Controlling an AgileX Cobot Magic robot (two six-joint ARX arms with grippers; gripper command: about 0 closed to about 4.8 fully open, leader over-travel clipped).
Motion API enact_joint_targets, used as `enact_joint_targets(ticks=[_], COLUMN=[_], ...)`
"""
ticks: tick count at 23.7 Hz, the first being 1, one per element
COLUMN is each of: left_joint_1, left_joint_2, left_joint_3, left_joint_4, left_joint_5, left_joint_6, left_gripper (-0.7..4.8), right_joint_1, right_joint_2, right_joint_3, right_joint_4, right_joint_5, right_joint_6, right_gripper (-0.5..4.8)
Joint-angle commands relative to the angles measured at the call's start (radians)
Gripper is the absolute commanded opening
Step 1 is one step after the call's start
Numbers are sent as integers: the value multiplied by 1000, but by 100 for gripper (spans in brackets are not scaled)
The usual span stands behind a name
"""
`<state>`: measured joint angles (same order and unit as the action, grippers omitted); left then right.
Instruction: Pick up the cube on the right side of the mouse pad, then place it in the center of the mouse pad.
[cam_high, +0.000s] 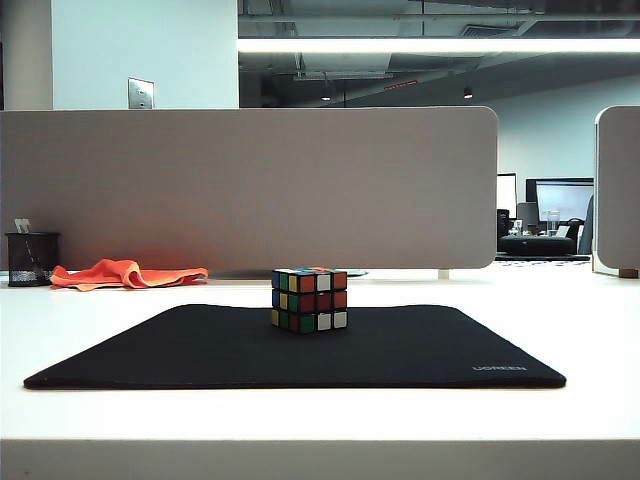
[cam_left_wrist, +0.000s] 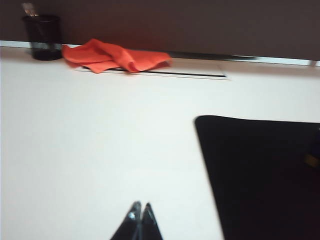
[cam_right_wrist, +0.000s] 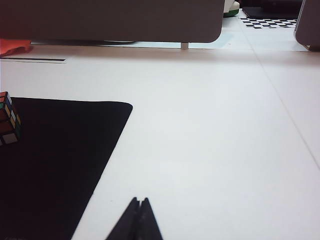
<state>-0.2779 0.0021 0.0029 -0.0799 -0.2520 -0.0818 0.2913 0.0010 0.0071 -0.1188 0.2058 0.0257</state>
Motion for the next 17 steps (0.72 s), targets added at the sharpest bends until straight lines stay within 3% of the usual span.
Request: enact_joint_targets(ticks=[1, 5, 8, 17], left_joint_1=[90, 209, 256, 257], left_joint_2=[0, 0, 0, 1], left_joint_3=[3, 4, 4, 4], left_joint_4=[7, 26, 70, 149], left_joint_5=[148, 302, 302, 300], left_joint_6=[3, 3, 3, 4], left_gripper=[-6, -6, -6, -5], right_joint_1=[0, 1, 1, 1], right_joint_2=[-2, -2, -2, -2], right_joint_3=[-6, -6, -6, -6], right_joint_4=[18, 18, 18, 18], right_joint_5=[2, 1, 1, 1], right_joint_6=[-3, -3, -3, -3], right_gripper=[0, 0, 0, 0])
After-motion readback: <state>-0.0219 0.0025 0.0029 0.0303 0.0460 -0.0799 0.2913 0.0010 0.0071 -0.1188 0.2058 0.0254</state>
